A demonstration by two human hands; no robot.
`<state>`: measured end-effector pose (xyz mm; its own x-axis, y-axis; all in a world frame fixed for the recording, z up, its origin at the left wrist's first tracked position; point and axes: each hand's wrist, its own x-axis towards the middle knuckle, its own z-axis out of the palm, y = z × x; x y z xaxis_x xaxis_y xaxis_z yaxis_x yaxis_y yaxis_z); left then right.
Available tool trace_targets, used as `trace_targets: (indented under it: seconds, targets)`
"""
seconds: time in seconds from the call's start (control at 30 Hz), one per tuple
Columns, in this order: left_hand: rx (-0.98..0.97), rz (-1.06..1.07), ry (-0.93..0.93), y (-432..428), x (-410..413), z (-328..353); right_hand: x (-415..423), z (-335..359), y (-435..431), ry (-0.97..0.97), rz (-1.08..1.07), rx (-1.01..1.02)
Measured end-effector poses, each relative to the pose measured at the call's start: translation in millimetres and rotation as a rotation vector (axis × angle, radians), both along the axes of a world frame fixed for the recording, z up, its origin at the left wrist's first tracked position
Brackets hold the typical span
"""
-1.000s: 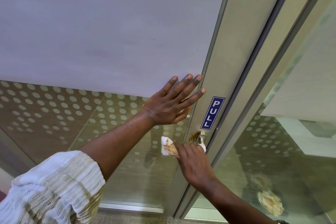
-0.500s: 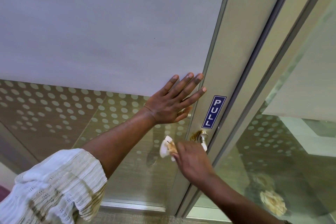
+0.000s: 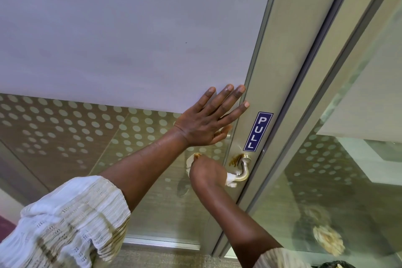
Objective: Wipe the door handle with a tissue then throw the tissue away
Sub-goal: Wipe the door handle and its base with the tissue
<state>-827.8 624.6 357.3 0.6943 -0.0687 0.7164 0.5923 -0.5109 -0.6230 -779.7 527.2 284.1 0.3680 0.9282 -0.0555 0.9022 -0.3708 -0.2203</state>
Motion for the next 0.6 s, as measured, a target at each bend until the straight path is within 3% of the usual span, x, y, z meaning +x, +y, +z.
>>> trace_targets:
  seconds: [0.13, 0.23, 0.43, 0.5, 0.6]
  targets:
    - [-0.013, 0.002, 0.003, 0.7, -0.6, -1.6, 24.1, -26.6, -30.6, -0.179, 0.421, 0.506]
    - [-0.019, -0.006, 0.008, 1.0, -1.5, -2.1, 52.2, -50.4, -52.4, -0.21, 0.579, 0.5]
    - [-0.028, -0.026, 0.005, 0.1, -1.6, -0.4, 127.5, -59.8, -71.8, -0.302, 0.68, 0.562]
    - [-0.028, -0.023, 0.009, -0.9, -2.2, -0.1, 120.1, -52.1, -68.6, -0.28, 0.652, 0.548]
    - [-0.026, -0.02, 0.01, -0.8, -1.8, -0.1, 74.7, -41.6, -62.2, -0.234, 0.448, 0.515]
